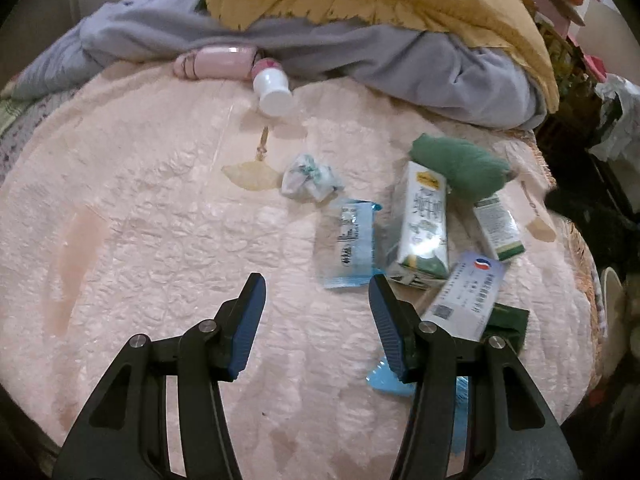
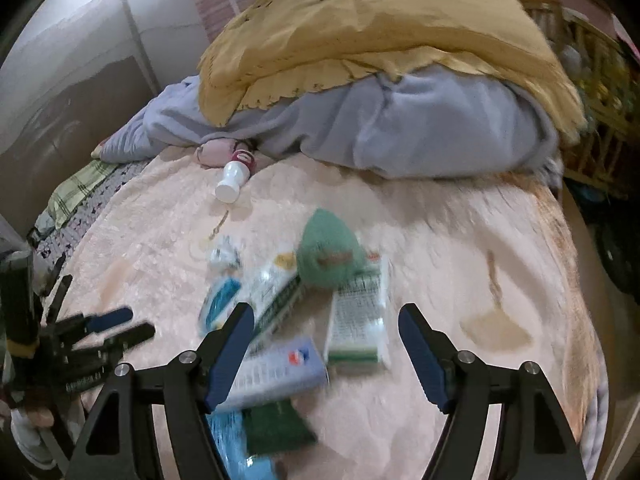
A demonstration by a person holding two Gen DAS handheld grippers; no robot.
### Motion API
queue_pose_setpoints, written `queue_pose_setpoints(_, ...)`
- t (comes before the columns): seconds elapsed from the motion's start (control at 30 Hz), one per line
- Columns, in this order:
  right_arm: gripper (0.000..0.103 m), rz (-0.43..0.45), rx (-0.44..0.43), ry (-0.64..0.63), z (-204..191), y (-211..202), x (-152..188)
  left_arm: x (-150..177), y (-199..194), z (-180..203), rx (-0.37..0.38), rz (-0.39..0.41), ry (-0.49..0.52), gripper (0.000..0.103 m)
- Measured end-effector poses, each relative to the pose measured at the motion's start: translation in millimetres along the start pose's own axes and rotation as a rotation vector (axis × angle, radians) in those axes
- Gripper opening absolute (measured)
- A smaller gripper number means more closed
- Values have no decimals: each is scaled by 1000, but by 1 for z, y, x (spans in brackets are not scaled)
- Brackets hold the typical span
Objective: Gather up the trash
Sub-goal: 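Move both tools back over the trash on the bed, then grasp the green towel with the right tool while the left grasps a clear wrapper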
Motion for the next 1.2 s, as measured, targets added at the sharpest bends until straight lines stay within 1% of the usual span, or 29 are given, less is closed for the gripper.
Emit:
queue_pose_setpoints(0.07,73,-20,7,-15,-8,19,-15,-3,10,-2,29,-8,-10,52)
queue_pose_setpoints(0.17,74,-50,17,-33,-16,44,-29,-11,28,-1,84,-20,-14,52)
queue_pose_setpoints(0.23,74,-78,25,-31,-19,64,-36,-16,42,0,91,-35,-6,52)
queue_pose_setpoints(0.3,74,-105,27,-26,-18,78,-38,-21,54,-2,93,-47,-15,52)
queue_pose_setpoints(0.43,73,-125,33,-18,-14,101,-37,-29,75,-2,141,-60,-32,52)
queue_pose_setpoints(0.47,71,-124,27,-17,-12,105,-36,-31,78,-2,150,-59,-34,52)
queue_pose_setpoints(0.5,57,-119,24,-18,-11,107,-36,-32,80,-1,157,-56,-35,52)
queue_pose_setpoints(0.53,47,-111,27,-20,-10,108,-35,-34,82,0,163,-54,-35,52)
queue_pose_setpoints(0.57,47,-103,22,-20,-10,109,-35,-36,85,0,171,-56,-35,50)
queue_pose_setpoints(0.6,46,-97,13,-17,-10,109,-35,-37,87,1,182,-54,-38,47)
queue_pose_setpoints(0.63,45,-91,8,-18,-10,108,-34,-38,89,3,204,-55,-41,33)
queue_pose_setpoints(0.67,45,-85,4,-22,-11,105,-33,-38,90,3,216,-59,-48,27)
queue_pose_setpoints(0.7,44,-76,-4,-26,-12,102,-33,-38,89,3,218,-59,-57,26)
queue_pose_setpoints(0.73,44,-58,-17,-29,-13,94,-32,-38,87,2,219,-52,-62,24)
queue_pose_setpoints(0.87,44,-6,-60,-18,-14,60,-29,-37,59,1,202,13,-61,23)
queue_pose_setpoints(1.03,44,38,-111,5,-8,12,-12,-37,23,8,178,59,-38,23)
queue_pose_setpoints(1.2,44,69,-112,22,-1,-19,10,-36,-4,29,172,90,-5,23)
Point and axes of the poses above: each gripper's, at about its wrist camera, not at the fingertips, and y roughly the way its jaws point, z to its right, x to its underside, the point moved 4 cm from there along y, roughly the way its jaws point, and after that the axes turned 15 degrees about y, right-handed, at the moved point
